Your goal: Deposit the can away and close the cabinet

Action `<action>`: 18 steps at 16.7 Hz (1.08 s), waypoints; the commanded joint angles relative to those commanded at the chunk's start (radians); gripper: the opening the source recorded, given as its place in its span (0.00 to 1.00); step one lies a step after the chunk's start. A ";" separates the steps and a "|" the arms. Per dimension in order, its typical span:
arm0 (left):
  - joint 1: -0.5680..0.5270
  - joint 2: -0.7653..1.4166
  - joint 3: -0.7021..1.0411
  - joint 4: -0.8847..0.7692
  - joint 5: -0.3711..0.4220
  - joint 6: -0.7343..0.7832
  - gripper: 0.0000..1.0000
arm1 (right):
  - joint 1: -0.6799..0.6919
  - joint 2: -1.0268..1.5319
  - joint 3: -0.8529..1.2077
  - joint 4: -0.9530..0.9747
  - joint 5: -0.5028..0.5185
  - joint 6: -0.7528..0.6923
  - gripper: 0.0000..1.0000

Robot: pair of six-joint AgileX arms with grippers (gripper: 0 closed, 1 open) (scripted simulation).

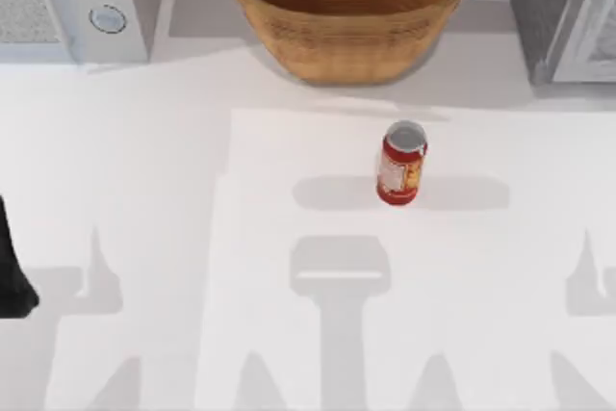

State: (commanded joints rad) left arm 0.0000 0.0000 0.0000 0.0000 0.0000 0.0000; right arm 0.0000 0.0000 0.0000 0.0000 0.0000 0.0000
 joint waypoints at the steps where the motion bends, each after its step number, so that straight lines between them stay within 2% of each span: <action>1: 0.000 0.000 0.000 0.000 0.000 0.000 1.00 | 0.000 0.000 0.000 0.000 0.000 0.000 1.00; 4: 0.000 0.000 0.000 0.000 0.000 0.000 1.00 | 0.001 0.013 0.013 0.022 0.018 0.000 1.00; 9: 0.000 0.000 0.000 0.000 0.000 0.000 1.00 | 0.081 0.197 0.094 0.197 0.138 0.022 1.00; 18: 0.000 0.000 0.000 0.000 0.000 0.000 1.00 | 0.436 0.959 0.223 0.640 0.426 0.138 1.00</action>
State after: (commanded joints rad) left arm 0.0000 0.0000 0.0000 0.0000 0.0000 0.0000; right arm 0.4362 0.9586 0.2227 0.6403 0.4260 0.1382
